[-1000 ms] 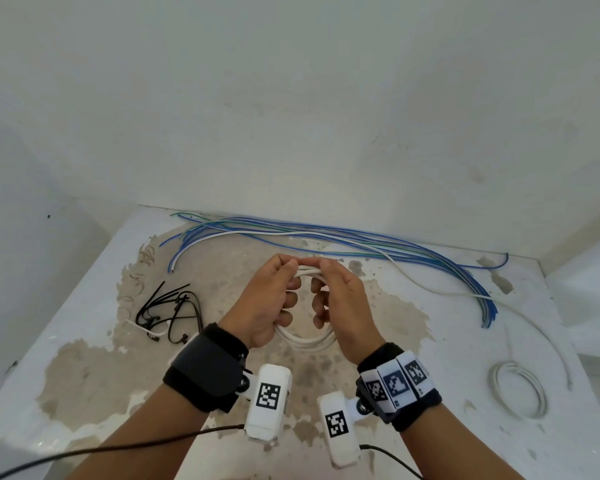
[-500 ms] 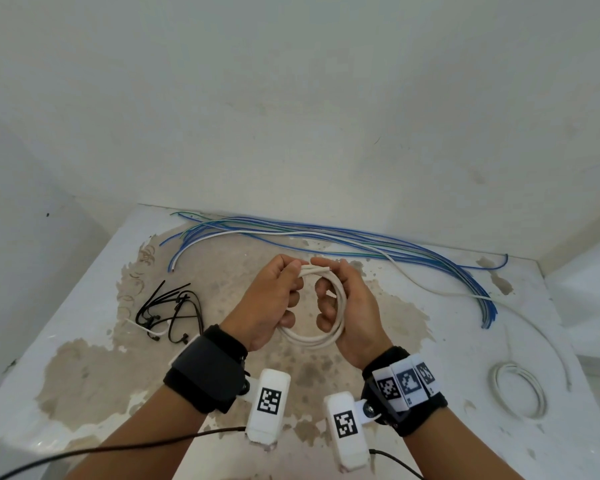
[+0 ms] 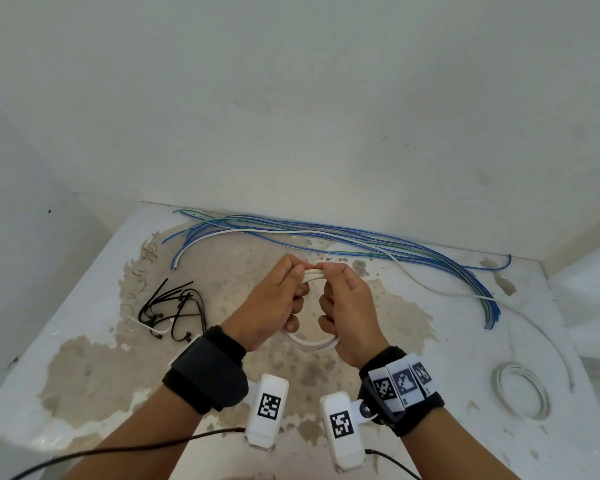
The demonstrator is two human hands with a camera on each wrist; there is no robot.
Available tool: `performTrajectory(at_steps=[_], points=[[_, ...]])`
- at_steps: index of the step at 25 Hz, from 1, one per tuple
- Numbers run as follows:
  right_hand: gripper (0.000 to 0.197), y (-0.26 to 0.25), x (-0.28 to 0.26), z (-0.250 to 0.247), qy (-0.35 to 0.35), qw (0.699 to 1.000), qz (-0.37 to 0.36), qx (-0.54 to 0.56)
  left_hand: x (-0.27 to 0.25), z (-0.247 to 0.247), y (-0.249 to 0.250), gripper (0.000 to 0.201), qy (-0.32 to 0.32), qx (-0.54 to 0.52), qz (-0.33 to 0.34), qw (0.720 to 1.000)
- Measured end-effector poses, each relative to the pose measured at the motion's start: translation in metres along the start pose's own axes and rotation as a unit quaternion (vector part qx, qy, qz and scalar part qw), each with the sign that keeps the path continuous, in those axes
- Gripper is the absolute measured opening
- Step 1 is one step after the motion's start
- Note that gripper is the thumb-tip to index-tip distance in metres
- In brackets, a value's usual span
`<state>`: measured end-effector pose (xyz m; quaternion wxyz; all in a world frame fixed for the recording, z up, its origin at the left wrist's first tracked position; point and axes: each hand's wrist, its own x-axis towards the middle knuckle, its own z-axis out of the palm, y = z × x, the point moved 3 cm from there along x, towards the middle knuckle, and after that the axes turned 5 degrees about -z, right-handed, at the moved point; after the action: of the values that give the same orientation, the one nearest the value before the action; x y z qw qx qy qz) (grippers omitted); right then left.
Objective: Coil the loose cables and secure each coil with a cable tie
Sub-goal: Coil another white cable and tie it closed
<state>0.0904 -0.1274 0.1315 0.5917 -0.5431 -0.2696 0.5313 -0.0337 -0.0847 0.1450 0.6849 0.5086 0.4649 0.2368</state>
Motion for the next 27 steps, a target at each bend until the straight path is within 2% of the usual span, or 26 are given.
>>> performTrajectory(at_steps=[7, 11, 16, 19, 21, 23, 25, 27], points=[[0.018, 0.015, 0.001, 0.016, 0.008, 1.000, 0.000, -0.001, -0.002, -0.013, -0.010, 0.024, 0.021, 0.001, 0.001, 1.000], [0.022, 0.038, 0.004, 0.042, -0.024, 0.999, 0.024, -0.031, -0.005, -0.046, -0.027, 0.016, 0.051, -0.026, -0.021, 0.998], [0.026, 0.075, 0.015, 0.108, -0.158, 0.972, 0.085, -0.152, -0.024, -0.134, -0.067, 0.018, 0.100, -0.051, -0.068, 0.991], [0.035, 0.115, 0.023, 0.153, -0.148, 0.957, 0.109, -0.225, -0.041, -0.204, -0.089, 0.018, 0.136, -0.087, -0.107, 0.981], [0.031, 0.148, 0.036, 0.176, -0.143, 0.921, 0.061, -0.358, -0.050, -0.251, -0.098, 0.018, 0.157, -0.110, -0.124, 0.974], [0.022, 0.184, 0.048, 0.208, -0.190, 0.854, 0.007, -0.484, -0.057, -0.298, -0.106, 0.017, 0.162, -0.116, -0.129, 0.971], [0.017, 0.213, 0.056, 0.236, -0.218, 0.811, -0.030, -0.542, -0.060, -0.330, -0.111, 0.016, 0.169, -0.113, -0.133, 0.970], [0.014, 0.230, 0.065, 0.261, -0.213, 0.785, -0.049, -0.580, -0.062, -0.351, -0.114, 0.016, 0.170, -0.107, -0.139, 0.970]])
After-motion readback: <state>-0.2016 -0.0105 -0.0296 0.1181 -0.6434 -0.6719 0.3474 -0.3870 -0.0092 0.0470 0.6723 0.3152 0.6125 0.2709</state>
